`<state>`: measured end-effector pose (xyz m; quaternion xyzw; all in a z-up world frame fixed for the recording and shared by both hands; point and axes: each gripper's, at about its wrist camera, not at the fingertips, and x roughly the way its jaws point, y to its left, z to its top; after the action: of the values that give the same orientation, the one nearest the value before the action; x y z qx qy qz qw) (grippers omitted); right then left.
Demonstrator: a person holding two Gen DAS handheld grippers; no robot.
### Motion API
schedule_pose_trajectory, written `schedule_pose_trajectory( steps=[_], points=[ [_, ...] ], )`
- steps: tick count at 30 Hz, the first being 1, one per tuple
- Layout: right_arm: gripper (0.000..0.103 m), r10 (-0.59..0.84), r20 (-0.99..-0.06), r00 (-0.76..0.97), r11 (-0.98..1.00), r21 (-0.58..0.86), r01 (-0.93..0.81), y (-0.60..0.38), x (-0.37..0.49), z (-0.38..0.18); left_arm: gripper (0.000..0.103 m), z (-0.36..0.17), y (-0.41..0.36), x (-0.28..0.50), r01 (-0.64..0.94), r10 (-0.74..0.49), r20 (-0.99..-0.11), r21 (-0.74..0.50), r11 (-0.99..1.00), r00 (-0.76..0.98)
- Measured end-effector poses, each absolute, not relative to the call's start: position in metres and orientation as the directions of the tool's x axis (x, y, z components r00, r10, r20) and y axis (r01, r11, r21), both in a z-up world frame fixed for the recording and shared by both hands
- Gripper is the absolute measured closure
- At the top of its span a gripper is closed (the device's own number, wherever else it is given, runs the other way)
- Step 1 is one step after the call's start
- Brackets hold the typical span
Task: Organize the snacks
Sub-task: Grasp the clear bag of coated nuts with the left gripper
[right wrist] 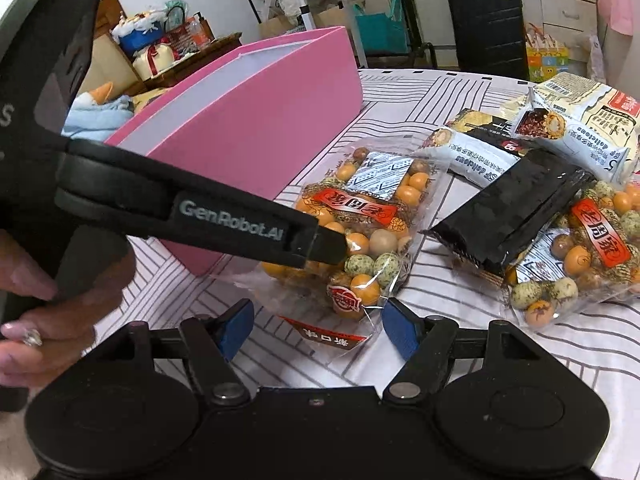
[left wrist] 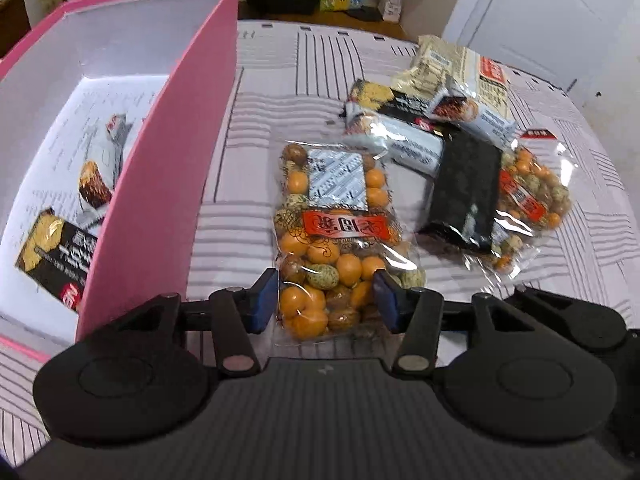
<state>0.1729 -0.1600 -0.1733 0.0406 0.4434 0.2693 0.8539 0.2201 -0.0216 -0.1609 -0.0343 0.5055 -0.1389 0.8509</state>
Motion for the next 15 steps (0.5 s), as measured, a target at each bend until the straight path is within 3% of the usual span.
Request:
schedule_pose_trajectory(
  steps=[4,9,13,15],
  points=[
    [0.028,0.509,-0.76,0.404,0.814,0.272,-0.513,-0.161,0.155,-0.162,0.053,-0.155,-0.012,0.213,0.17,-0.307,-0.893,-0.264,0.949,0.329],
    [0.027,0.432,-0.802,0.412,0.825,0.168,-0.539,-0.157,0.145,-0.166,0.053,-0.153,-0.009,0.204,0.18,-0.386,-0.884,-0.348,0.92,0.265],
    [0.023,0.425,-0.786,0.449,0.857,0.19,-0.479,-0.157,0.154,-0.174,0.053,-0.158,-0.013,0.202,0.177,-0.366,-0.888,-0.327,0.928,0.28],
    [0.019,0.427,-0.785,0.45,0.859,0.196,-0.473,-0.154,0.158,-0.177,0.048,-0.162,-0.013,0.203,0.165,-0.338,-0.886,-0.299,0.94,0.317]
  ],
)
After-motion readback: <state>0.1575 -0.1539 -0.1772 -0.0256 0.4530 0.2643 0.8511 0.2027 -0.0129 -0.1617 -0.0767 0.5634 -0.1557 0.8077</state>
